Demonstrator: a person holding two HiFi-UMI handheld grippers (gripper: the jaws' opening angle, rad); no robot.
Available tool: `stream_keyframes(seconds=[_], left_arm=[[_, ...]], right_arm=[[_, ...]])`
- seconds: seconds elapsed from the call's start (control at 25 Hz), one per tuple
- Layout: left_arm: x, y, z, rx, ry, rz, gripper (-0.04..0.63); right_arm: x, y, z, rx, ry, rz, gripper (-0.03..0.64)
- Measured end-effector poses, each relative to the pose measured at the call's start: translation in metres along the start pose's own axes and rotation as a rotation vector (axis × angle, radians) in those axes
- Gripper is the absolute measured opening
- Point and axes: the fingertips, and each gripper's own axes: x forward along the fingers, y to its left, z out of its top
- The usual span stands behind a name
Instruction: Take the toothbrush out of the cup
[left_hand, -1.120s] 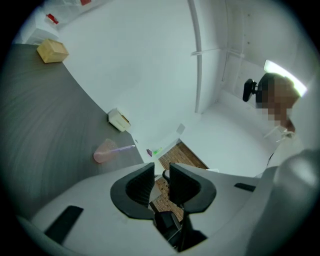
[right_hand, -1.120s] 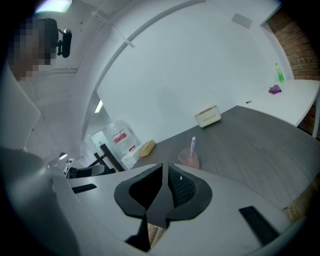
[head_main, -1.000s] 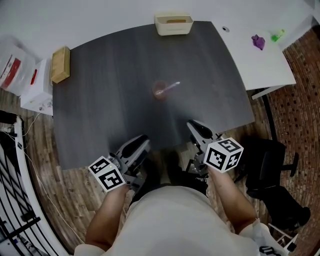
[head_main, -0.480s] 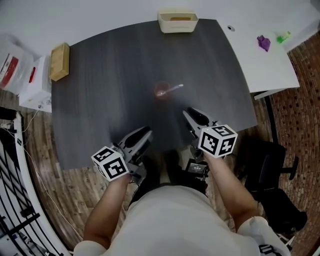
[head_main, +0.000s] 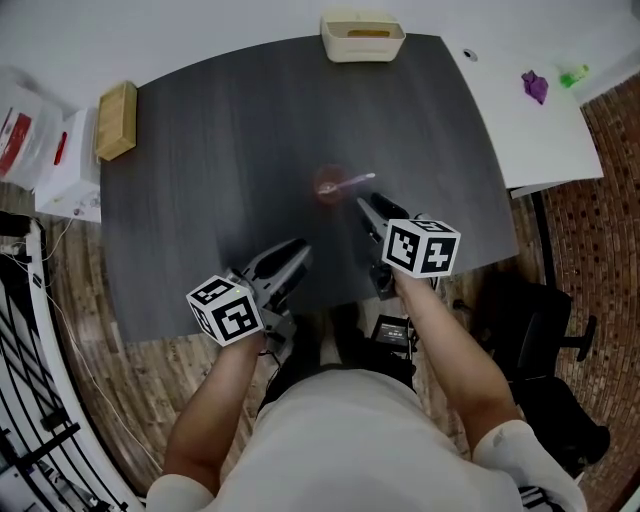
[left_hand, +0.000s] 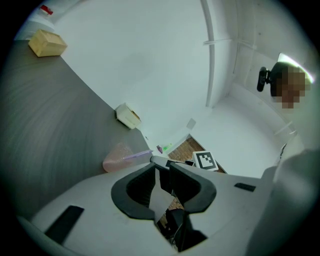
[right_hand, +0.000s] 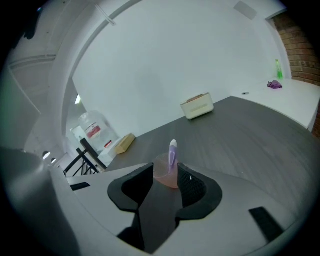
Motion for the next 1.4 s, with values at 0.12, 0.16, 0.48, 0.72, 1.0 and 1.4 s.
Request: stream_keyframes(seconds=[0.12,0.16,0.48,0.72,1.0,1.4], left_arm=[[0.003,0.004,0.004,-0.005,0.0,-0.001,0.078],[0.004,0.006,0.005,-0.004,0.002,0.0,0.078],[0.009,0.012,0.008,-0.011,0.009,-0.001,0.078],[0.005,0.017,0.01,-0.016,0.013,0.001,0.078],[0.006,0.017,0.01,-0.017,0.016,-0.002,0.078],[0.002,0.022,0.009,-0.03,0.016,0.009,0.078]], right_arm=[[0.012,-0.001,0.003,0.004,0.01,-0.028,0.14],[0.015,-0.002,0.003,0.005,0.014,-0.037,0.141],[0.03,-0.008,0.01,0.078,0.018,-0.088,0.141],[0.039,-0.011,0.016,0.105,0.013,-0.125,0.141],[0.043,-0.021,0.02,0.141,0.002,-0.179,0.132],[0.045,-0.026,0.025,0.123,-0.01,-0.205,0.077]])
